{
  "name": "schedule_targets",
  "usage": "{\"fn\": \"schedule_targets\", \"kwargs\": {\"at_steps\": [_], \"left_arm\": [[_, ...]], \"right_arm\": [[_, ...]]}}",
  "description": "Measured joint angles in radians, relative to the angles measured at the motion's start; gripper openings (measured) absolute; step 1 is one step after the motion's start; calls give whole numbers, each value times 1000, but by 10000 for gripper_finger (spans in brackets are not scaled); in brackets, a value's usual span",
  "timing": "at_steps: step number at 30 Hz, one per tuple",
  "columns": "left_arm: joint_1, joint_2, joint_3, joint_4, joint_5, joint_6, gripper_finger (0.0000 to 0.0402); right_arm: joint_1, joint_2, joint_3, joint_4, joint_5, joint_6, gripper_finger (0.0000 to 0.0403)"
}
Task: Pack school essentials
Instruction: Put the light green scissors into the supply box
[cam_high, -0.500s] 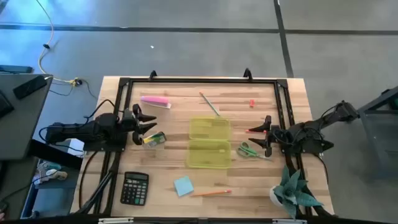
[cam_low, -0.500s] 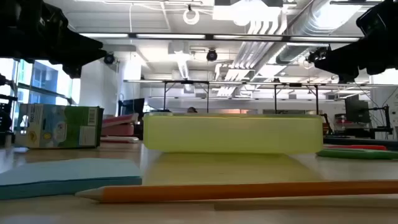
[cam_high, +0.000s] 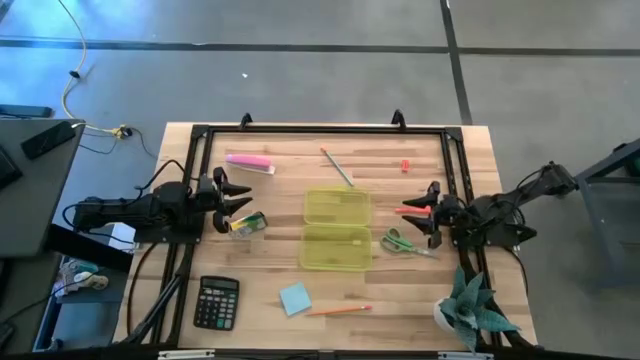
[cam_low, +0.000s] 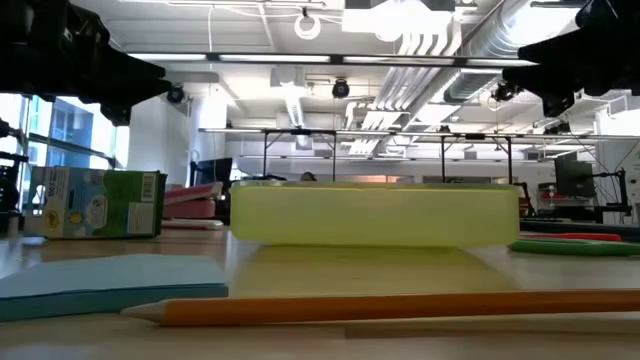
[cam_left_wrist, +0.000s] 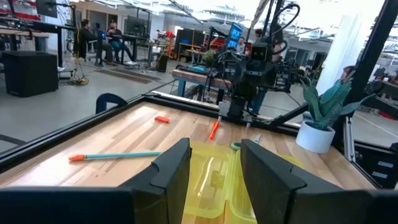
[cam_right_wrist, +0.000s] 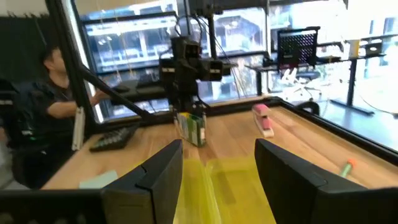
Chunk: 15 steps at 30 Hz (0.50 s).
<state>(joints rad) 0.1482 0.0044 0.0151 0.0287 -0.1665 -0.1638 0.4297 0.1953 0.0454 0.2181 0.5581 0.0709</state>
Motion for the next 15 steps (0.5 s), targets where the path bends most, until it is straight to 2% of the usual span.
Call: {"fn": "schedule_targets", "kwargs": {"at_steps": [5, 10, 15], "left_arm": [[0, 0, 0, 0, 0, 0, 131], [0, 0, 0, 0, 0, 0, 131], [0, 0, 0, 0, 0, 2, 131]], "right_arm": [[0, 1, 135, -285, 82, 92, 192], [0, 41, 302, -617, 81, 284, 192], [0, 170, 431, -865, 41, 526, 192]]}}
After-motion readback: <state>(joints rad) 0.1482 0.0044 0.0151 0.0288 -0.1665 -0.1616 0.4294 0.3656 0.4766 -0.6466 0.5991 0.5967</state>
